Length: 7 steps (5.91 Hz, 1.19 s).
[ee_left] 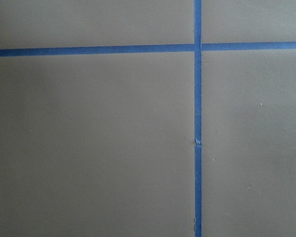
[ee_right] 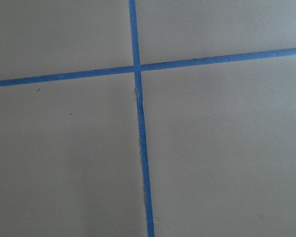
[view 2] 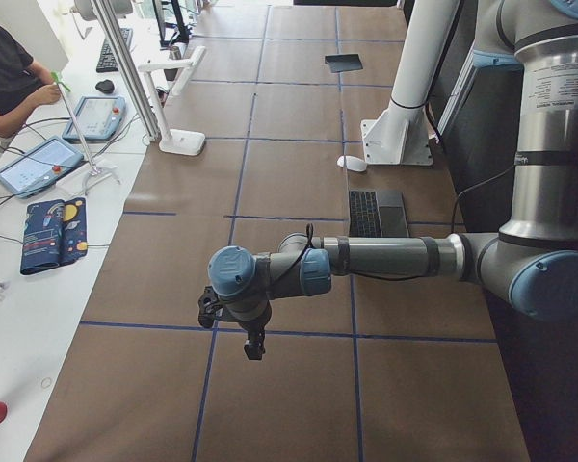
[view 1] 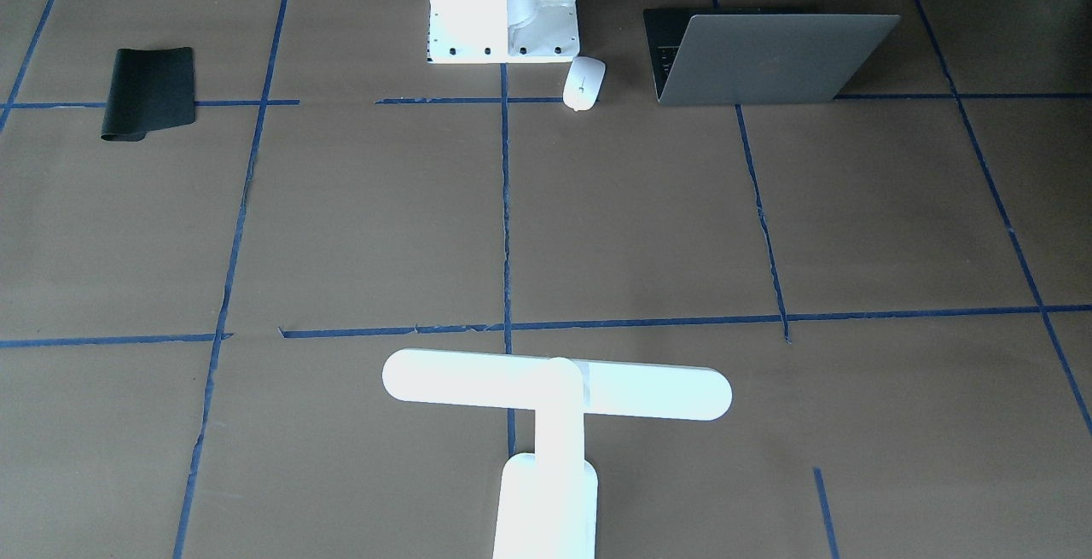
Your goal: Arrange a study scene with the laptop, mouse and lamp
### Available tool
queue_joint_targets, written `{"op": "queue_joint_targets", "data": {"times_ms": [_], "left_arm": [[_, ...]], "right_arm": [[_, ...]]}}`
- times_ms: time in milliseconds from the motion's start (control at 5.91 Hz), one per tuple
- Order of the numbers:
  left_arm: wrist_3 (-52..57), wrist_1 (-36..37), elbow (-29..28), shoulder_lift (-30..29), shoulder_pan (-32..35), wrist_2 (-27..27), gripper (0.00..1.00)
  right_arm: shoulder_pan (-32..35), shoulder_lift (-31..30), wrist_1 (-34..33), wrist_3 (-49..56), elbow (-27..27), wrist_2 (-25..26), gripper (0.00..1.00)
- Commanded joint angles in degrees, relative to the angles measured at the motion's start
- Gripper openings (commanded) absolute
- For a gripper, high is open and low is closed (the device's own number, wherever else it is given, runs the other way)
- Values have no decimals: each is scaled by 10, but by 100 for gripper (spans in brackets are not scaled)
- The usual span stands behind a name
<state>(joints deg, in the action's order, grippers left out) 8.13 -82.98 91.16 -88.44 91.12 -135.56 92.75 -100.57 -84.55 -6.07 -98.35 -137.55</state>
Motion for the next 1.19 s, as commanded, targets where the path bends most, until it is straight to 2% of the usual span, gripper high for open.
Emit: {"op": "queue_joint_targets", "data": {"times_ms": [0,169,508,677,1016], "left_arm": [[-50,6,35,-8,0,4,100],[-115,12,95,5,-1,5,100],[-219,124,226,19,-8,4,100],[-294,146,294,43,-34,3,100],[-463,144,385,83,-86,-1,100]], "right_arm": [[0,0,0,-1,0,-2,100],[0,1,0,-1,0,-2,100],[0,2,0,-1,0,-3,100],[0,2,1,-2,0,-5,100],[0,6,0,-1,0,-4,100]]}}
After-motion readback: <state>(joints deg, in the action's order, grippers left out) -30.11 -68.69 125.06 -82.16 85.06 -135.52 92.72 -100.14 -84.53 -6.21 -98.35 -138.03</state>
